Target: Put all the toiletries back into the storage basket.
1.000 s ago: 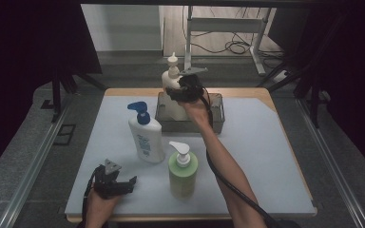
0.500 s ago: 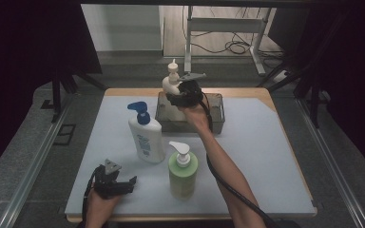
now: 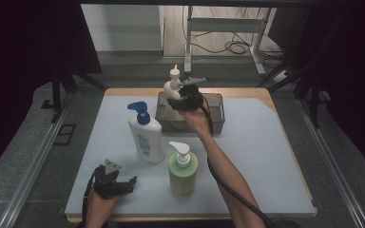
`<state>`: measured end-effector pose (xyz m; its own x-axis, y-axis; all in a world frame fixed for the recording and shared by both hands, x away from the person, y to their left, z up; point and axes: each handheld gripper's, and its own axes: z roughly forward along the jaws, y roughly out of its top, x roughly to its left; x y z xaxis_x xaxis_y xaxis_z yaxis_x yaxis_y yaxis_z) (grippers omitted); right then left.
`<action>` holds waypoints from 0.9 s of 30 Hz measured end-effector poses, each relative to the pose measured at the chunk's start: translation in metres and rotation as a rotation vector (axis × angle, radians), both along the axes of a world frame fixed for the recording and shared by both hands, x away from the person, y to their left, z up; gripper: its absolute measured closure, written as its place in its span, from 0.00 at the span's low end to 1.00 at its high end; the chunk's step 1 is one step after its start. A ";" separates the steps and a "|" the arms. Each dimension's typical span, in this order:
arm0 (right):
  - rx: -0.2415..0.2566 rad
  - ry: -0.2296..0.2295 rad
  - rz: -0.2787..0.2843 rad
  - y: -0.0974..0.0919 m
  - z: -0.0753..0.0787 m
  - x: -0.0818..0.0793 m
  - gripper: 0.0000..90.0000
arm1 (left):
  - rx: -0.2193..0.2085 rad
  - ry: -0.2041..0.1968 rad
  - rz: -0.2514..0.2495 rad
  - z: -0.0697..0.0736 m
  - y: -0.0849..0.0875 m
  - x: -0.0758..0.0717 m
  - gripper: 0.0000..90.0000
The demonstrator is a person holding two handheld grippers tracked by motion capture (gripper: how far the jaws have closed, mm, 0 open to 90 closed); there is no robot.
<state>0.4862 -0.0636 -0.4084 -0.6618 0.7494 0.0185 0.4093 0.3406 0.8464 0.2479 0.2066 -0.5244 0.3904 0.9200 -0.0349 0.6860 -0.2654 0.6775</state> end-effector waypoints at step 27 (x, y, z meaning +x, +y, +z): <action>-0.003 -0.012 0.020 -0.003 -0.011 -0.001 0.22 | -0.003 -0.002 0.002 0.000 0.000 0.000 0.11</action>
<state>0.4855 -0.0666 -0.4191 -0.6767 0.7362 0.0082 0.3926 0.3513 0.8500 0.2479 0.2065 -0.5246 0.3890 0.9205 -0.0366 0.6852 -0.2626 0.6793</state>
